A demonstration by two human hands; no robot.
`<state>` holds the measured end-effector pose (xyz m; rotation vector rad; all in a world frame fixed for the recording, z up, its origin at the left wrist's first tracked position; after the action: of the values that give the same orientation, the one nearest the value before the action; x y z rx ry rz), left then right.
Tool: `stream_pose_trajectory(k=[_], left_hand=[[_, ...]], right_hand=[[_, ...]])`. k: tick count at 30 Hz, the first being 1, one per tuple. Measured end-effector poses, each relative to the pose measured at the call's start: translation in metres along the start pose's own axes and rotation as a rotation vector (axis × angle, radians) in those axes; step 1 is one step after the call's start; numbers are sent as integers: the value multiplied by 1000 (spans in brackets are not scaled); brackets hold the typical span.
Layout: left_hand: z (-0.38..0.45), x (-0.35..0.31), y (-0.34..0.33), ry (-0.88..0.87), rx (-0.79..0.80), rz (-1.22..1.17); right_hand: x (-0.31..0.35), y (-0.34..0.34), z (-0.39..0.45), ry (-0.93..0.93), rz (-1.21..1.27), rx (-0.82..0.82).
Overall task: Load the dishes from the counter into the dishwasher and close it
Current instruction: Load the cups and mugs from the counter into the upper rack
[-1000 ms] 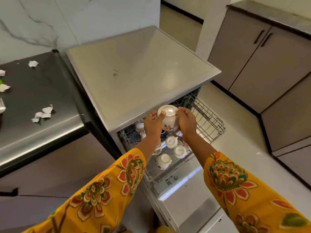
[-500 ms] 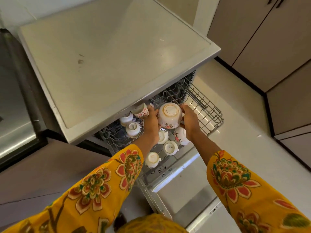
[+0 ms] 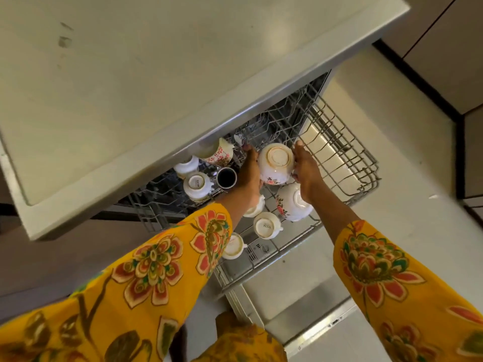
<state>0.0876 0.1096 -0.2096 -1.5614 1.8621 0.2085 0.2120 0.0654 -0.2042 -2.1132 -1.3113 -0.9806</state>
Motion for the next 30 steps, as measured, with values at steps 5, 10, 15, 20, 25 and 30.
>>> stream_pose_trajectory(k=[5, 10, 15, 20, 25, 30], left_hand=[[23, 14, 2, -10, 5, 2], [34, 16, -1, -39, 21, 39], [42, 15, -2, -23, 11, 99], [43, 20, -2, -17, 0, 147], [54, 29, 0, -52, -17, 179], [29, 17, -3, -41, -6, 100]], right_hand=[[-26, 5, 25, -11, -77, 26], [-27, 3, 36, 23, -86, 79], [-28, 3, 44, 13, -117, 121], [-34, 7, 49, -16, -138, 129], [-39, 9, 52, -23, -154, 138], [-44, 22, 51, -29, -104, 30]])
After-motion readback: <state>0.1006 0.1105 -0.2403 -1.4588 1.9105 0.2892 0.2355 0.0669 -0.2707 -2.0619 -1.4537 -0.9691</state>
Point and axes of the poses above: each hand's wrist, its own z-axis towards the middle knuckle, its own y-axis out of the back of the hand, x = y × z, the point moved 9 cm from there along z, towards the middle knuckle, and after that the axes turned 11 degrees about x, right-handed, at the moved point
